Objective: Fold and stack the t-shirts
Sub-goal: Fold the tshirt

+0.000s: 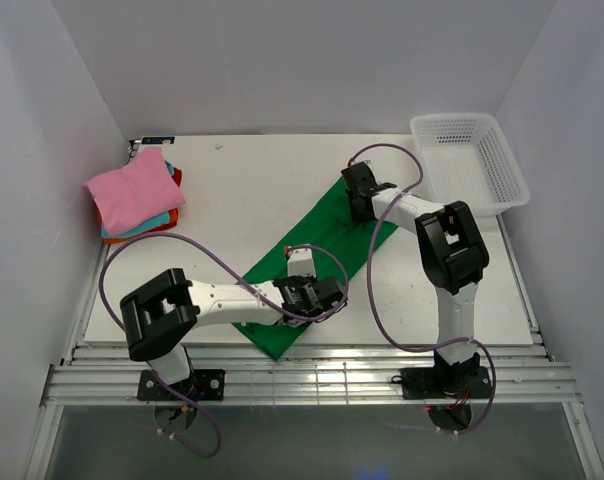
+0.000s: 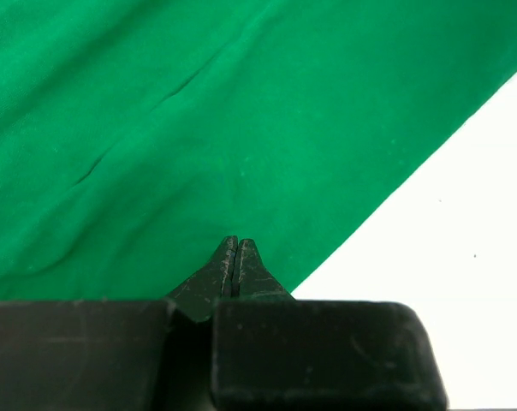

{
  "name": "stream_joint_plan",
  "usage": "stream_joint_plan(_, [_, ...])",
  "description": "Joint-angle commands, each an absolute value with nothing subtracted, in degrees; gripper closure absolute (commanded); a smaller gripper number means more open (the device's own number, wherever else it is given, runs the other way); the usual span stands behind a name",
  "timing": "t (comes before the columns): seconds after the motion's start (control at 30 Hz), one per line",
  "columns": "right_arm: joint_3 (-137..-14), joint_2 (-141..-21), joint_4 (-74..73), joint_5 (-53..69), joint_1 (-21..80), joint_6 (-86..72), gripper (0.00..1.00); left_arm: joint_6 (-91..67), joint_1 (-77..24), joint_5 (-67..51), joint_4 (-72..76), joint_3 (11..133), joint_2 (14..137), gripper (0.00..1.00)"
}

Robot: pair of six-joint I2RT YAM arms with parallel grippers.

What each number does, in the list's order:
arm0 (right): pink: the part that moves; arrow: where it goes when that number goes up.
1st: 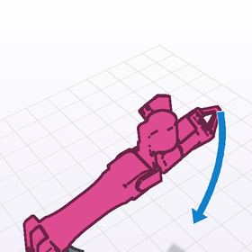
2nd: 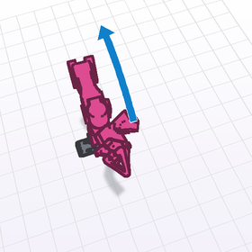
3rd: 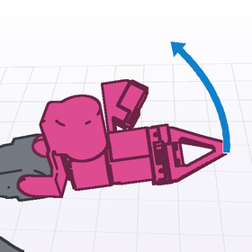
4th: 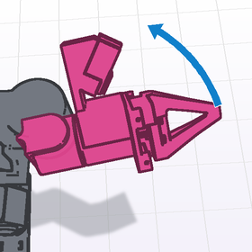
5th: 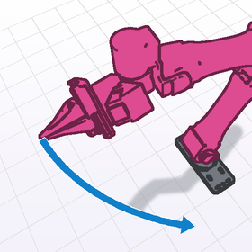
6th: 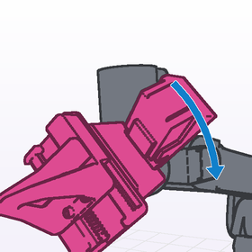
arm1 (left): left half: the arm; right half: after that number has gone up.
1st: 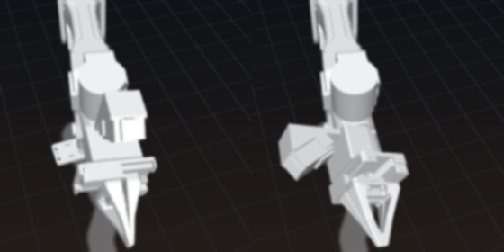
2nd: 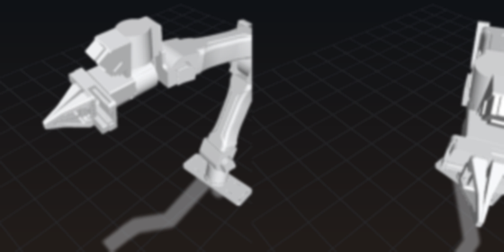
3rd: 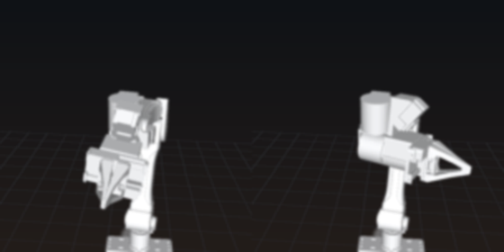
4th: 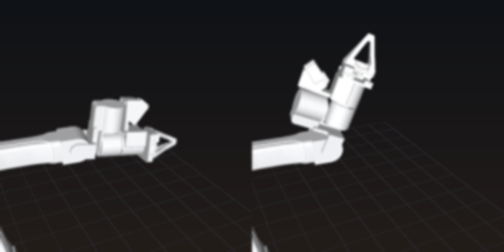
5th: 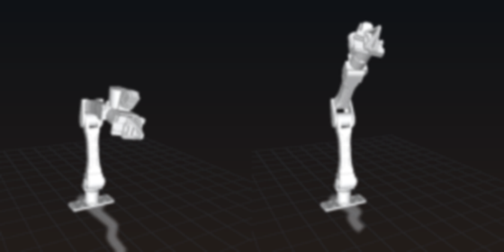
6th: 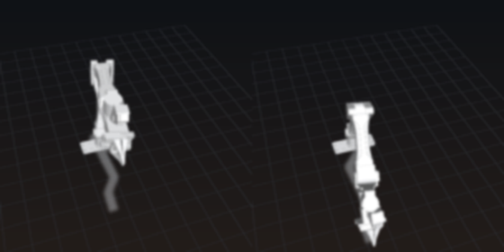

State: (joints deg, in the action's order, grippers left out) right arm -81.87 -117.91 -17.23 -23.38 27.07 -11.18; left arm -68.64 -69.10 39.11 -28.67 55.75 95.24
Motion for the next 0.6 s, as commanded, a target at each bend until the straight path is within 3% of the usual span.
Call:
stream_joint_plan(0.0, [-84.63,-120.32,-18.63,-21.53,26.98,-10.90,0.92,-69.43,-69.52,39.73,-29.88,55.02,94.13,1.00])
stream_joint_plan(0.57, [-100.01,-130.16,-22.94,-16.00,26.98,-8.70,0.92,-72.07,-71.63,36.30,-29.53,55.45,103.36,1.00])
